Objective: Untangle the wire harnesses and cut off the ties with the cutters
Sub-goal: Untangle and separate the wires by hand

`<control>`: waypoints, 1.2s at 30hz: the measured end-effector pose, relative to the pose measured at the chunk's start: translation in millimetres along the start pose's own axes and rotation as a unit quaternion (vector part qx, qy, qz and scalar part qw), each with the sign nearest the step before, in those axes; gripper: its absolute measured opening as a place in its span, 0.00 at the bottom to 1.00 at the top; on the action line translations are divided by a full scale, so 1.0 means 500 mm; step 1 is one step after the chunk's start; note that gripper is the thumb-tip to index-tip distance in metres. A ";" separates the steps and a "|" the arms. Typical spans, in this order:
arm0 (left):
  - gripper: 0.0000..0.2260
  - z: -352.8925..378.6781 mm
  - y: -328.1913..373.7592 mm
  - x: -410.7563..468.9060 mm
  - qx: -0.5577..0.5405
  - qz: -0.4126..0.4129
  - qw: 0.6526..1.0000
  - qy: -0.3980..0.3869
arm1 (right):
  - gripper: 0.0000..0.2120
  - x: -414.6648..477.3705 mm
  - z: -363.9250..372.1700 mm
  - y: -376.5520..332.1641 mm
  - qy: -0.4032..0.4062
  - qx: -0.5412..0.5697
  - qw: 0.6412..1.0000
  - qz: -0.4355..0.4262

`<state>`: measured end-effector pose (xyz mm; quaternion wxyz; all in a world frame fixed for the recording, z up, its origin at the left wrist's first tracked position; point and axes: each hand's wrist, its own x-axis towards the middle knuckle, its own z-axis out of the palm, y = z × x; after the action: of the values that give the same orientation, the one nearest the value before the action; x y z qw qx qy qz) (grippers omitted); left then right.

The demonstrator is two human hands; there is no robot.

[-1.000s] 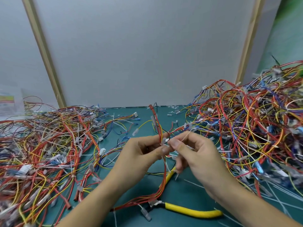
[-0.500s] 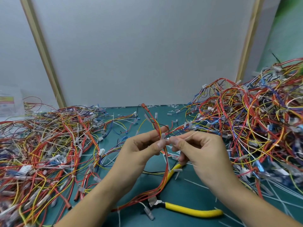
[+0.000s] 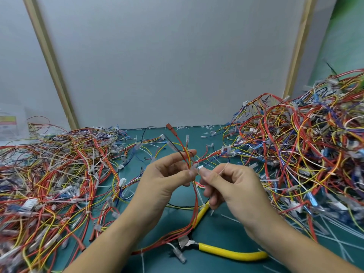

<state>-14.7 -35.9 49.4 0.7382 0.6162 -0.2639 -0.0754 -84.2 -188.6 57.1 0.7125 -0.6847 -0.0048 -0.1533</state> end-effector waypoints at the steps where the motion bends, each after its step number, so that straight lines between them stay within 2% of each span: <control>1: 0.18 0.000 0.000 0.000 0.007 0.001 1.000 -0.002 | 0.14 0.000 0.000 -0.001 0.000 -0.003 1.000 0.001; 7: 0.16 0.007 0.002 -0.005 0.017 -0.003 1.000 0.006 | 0.13 0.001 -0.003 -0.001 0.000 -0.019 1.000 -0.020; 14: 0.15 0.014 0.006 -0.008 -0.060 -0.042 0.997 -0.010 | 0.13 0.000 -0.002 -0.009 0.004 -0.008 0.999 -0.034; 31: 0.16 0.009 0.013 -0.005 -0.025 -0.050 0.998 -0.022 | 0.13 0.004 -0.009 -0.012 0.012 -0.001 0.999 -0.029; 36: 0.15 0.000 0.018 -0.008 -0.003 -0.046 0.996 -0.074 | 0.12 0.005 -0.014 -0.009 0.023 0.005 0.998 -0.050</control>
<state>-20.3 -32.2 56.8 0.7144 0.6178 -0.2894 -0.1556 -84.1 -195.9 61.5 0.7075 -0.6762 -0.0238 -0.2040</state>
